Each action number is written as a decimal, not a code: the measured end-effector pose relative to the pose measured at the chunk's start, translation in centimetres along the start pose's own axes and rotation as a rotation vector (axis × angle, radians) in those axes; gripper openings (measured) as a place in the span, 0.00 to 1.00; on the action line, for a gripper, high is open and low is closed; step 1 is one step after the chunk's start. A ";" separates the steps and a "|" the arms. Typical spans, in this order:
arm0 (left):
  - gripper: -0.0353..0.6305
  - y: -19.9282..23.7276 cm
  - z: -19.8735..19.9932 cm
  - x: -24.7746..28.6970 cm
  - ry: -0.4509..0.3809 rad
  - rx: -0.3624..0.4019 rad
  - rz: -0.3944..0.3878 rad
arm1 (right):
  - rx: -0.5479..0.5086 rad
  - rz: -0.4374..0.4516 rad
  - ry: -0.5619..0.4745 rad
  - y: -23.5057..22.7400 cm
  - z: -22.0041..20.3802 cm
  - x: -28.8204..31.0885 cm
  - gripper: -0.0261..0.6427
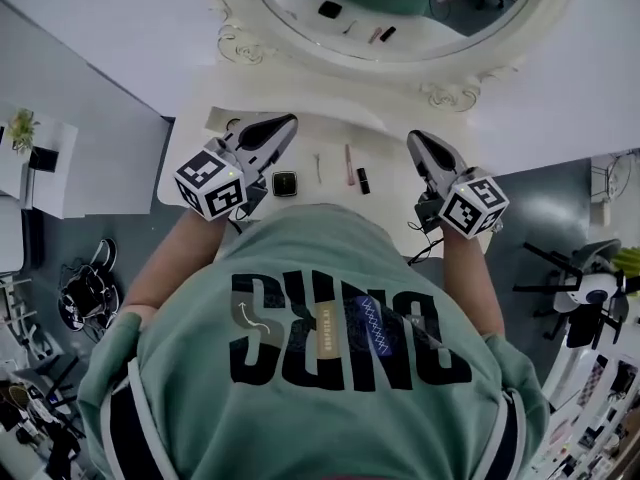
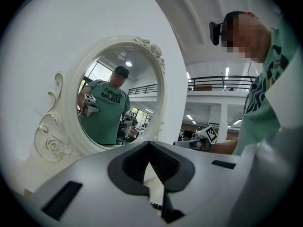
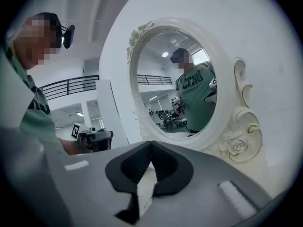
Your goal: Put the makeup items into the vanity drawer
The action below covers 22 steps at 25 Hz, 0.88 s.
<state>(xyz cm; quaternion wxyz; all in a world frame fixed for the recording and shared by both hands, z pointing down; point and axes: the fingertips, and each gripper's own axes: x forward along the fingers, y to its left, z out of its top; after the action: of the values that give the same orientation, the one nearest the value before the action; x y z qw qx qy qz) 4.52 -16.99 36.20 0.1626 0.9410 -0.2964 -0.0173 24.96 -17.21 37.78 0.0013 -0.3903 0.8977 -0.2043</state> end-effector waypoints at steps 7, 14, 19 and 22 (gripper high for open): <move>0.06 0.1 0.5 0.0 0.007 0.007 -0.007 | -0.027 -0.020 -0.019 0.1 0.3 -0.5 0.05; 0.06 1.0 0.6 -0.3 0.010 0.001 -0.010 | -0.050 -0.059 -0.015 -0.2 0.4 -0.3 0.05; 0.06 0.9 0.7 -0.3 0.010 0.003 -0.019 | -0.074 -0.073 -0.002 -0.2 0.3 -0.2 0.05; 0.06 0.9 0.8 -0.4 0.010 0.005 -0.017 | -0.081 -0.075 0.004 -0.1 0.3 -0.2 0.05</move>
<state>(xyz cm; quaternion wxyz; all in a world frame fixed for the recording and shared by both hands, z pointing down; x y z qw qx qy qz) 3.54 -17.70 35.76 0.1618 0.9440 -0.2873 -0.0131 25.24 -17.26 37.56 -0.0237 -0.4229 0.8901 -0.1683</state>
